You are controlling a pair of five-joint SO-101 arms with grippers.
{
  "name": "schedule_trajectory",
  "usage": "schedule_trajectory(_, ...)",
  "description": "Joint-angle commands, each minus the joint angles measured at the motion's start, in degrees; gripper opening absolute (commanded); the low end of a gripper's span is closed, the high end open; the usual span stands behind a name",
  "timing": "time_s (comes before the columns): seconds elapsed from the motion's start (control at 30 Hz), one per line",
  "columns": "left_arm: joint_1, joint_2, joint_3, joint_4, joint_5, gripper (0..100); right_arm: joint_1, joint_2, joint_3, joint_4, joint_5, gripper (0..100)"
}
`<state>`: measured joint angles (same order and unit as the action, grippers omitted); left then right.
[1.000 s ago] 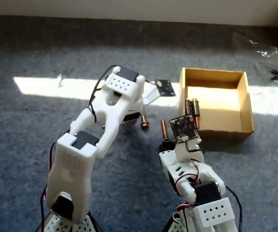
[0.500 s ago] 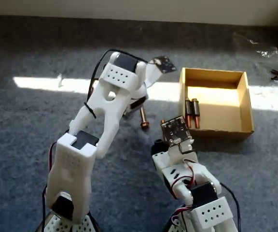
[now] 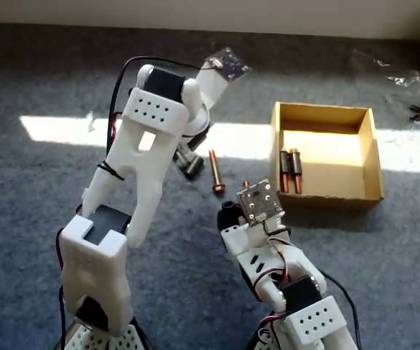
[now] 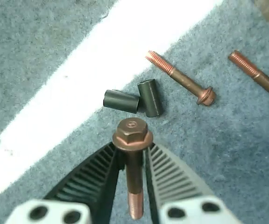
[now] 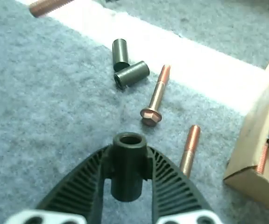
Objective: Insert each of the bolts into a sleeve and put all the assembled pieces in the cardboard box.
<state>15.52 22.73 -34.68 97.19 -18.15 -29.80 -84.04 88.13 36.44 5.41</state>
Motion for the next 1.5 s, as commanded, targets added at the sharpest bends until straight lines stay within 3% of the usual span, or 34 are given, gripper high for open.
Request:
schedule_trajectory(0.0,0.5,-7.3,3.1,-1.6,0.5,0,-1.5,-0.4,-0.6,-2.2,0.7,0.4)
schedule_trajectory(0.27,0.6,-23.7,23.3,-13.3,2.8,0,-1.5,-0.4,-1.1,-2.8,0.7,0.4)
schedule_trajectory(0.43,0.3,-32.7,33.8,-19.9,3.1,0,-1.6,-0.3,-0.6,-11.6,0.7,0.4)
schedule_trajectory(0.67,0.4,-44.6,41.7,-25.8,8.3,0,-6.5,-0.3,-0.5,-14.9,0.3,0.4)
schedule_trajectory(1.0,0.8,-64.2,59.1,-35.6,9.0,0,-7.3,-0.7,6.8,-25.6,0.2,0.4)
schedule_trajectory(1.2,0.9,-76.4,69.8,-44.6,13.8,0,-7.3,-0.7,7.7,-26.2,0.2,0.4)
schedule_trajectory(1.47,4.4,-81.6,81.1,-55.8,19.7,0,-9.4,-0.7,7.7,-26.3,0.2,0.4)
